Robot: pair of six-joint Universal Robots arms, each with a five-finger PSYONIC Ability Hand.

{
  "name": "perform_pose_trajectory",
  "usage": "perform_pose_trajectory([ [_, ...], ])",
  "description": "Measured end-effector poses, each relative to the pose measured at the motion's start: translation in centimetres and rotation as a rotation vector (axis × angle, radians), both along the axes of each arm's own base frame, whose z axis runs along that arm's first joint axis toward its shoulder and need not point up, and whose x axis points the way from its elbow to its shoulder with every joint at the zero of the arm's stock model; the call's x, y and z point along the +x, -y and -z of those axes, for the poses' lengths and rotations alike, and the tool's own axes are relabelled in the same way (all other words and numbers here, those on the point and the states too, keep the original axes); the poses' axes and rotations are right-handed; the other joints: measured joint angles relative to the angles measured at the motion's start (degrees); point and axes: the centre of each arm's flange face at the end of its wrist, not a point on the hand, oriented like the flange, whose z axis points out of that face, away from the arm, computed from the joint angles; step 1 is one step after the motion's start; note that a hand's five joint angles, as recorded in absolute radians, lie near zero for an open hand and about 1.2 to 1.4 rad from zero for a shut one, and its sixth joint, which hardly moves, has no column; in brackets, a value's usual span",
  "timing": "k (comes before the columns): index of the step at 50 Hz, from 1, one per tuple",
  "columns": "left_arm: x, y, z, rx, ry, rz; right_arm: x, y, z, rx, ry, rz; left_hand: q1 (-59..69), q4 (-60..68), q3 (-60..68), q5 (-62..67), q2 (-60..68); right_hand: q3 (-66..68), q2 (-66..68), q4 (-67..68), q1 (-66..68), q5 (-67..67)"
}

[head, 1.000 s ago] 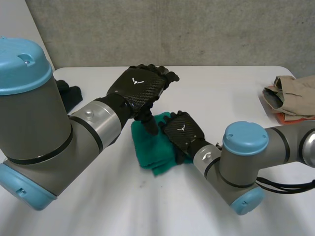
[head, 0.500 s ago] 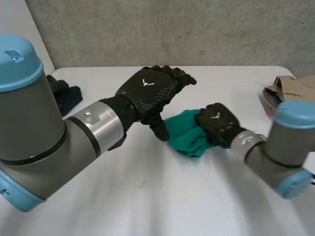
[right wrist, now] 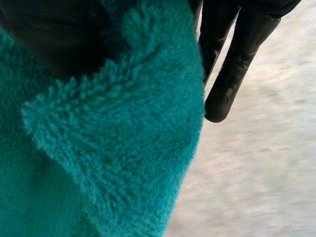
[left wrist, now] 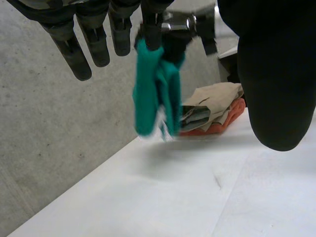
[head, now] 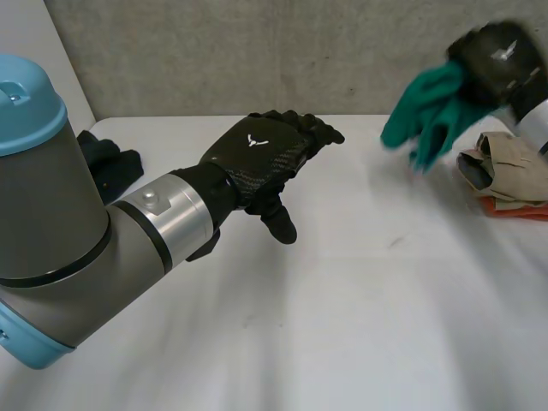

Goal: Fold the laundry.

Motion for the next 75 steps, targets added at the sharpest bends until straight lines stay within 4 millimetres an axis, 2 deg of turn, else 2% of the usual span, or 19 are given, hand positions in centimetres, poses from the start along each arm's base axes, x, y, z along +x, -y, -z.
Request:
perform_pose_trajectory([
  [5,0.0,0.0,0.0,0.001,0.000,0.000,-3.2,2.6,-1.8,-0.072,0.080,0.034,0.00,0.00,0.00,0.00,0.00,0.02,0.00,0.00,0.00,0.00],
  [6,0.0,0.0,0.1,0.003,0.001,0.001,-5.4,4.0,-2.1,-0.102,0.114,0.061,0.00,0.00,0.00,0.00,0.00,0.50,0.00,0.00,0.00,0.00],
  [10,0.0,-0.1,0.2,0.006,0.003,0.001,-8.7,5.9,-1.0,-0.116,0.134,0.107,0.00,0.00,0.00,0.00,0.00,0.55,0.00,0.00,0.00,0.00],
  [17,0.1,0.0,0.3,0.008,0.005,0.001,-14.4,8.4,6.3,-0.018,0.121,0.166,0.00,0.00,0.00,0.00,0.00,0.86,0.00,0.00,0.00,0.75],
  [24,0.1,0.0,0.4,0.011,0.005,0.000,-18.1,8.0,15.1,0.172,0.108,0.175,0.00,0.00,0.00,0.00,0.00,0.86,0.00,0.01,0.00,2.00],
  [29,0.0,-0.1,0.4,0.012,0.005,0.002,-19.0,6.9,16.8,0.225,0.099,0.195,0.00,0.00,0.00,0.00,0.00,0.04,-0.78,-0.80,-0.54,2.08],
  [32,0.0,-0.2,0.4,0.013,0.003,0.004,-19.6,5.5,15.9,0.236,0.080,0.227,0.00,0.00,0.00,0.00,0.00,-32.71,-35.45,-33.85,-29.75,-27.55],
  [35,-0.1,-0.2,0.4,0.012,0.001,0.006,-19.7,4.6,14.0,0.230,0.067,0.246,0.00,0.00,0.00,0.00,0.00,-49.26,-50.56,-50.59,-40.95,-42.62],
  [42,-0.2,-0.4,0.4,0.013,0.001,0.010,-19.5,3.2,9.1,0.236,0.067,0.280,0.00,0.00,0.00,0.00,0.00,-54.10,-54.40,-54.29,-42.48,-50.43],
  [49,-0.2,-0.6,0.4,0.014,0.002,0.015,-22.1,1.9,5.7,0.263,0.073,0.455,0.00,0.00,0.00,0.00,0.00,-54.10,-54.40,-54.29,-42.48,-50.44],
  [55,-0.3,-0.8,0.2,0.009,-0.002,0.020,-27.2,0.2,2.1,0.220,-0.132,0.888,0.00,0.00,0.00,0.00,0.00,-54.10,-54.40,-54.29,-42.48,-50.44],
  [58,-0.2,-0.8,0.1,0.007,-0.004,0.020,-28.1,-0.1,0.4,0.166,-0.245,1.028,0.00,0.00,0.00,0.00,0.00,-54.10,-54.40,-54.29,-42.48,-50.44],
  [64,-0.2,-0.9,-0.1,0.002,-0.007,0.022,-26.4,0.0,-2.7,0.020,-0.299,1.096,0.00,0.00,0.00,0.00,0.00,-54.10,-54.40,-54.29,-42.48,-50.44],
  [67,-0.1,-1.0,-0.3,-0.002,-0.010,0.022,-23.3,-0.2,-4.9,-0.079,-0.229,1.040,0.00,0.00,0.00,0.00,0.00,-54.10,-54.40,-54.29,-42.48,-50.44],
  [69,-0.1,-1.0,-0.4,-0.005,-0.013,0.020,-18.5,-1.6,-6.9,-0.143,-0.088,0.875,0.00,0.00,0.00,0.00,0.00,-54.10,-54.40,-54.29,-42.48,-50.44],
  [71,0.0,-0.9,-0.5,-0.008,-0.015,0.017,-16.7,-2.3,-7.2,-0.145,-0.041,0.798,0.00,0.00,0.00,0.00,0.00,-54.10,-54.40,-54.29,-42.48,-50.44],
  [72,0.0,-0.9,-0.6,-0.010,-0.016,0.013,-13.1,-4.0,-7.3,-0.127,0.031,0.634,0.00,0.00,0.00,0.00,0.00,-54.10,-54.40,-54.29,-42.48,-50.44],
  [73,0.0,-0.9,-0.6,-0.010,-0.016,0.013,-13.1,-4.0,-7.3,-0.127,0.031,0.634,0.00,0.00,0.00,0.00,0.00,-54.10,-54.40,-54.29,-42.48,-50.44],
  [75,0.2,-0.6,-0.8,-0.018,-0.020,0.000,-8.9,-6.3,-6.6,-0.068,0.088,0.428,0.00,0.00,0.00,0.00,0.00,-54.10,-54.40,-54.29,-42.48,-50.44],
])
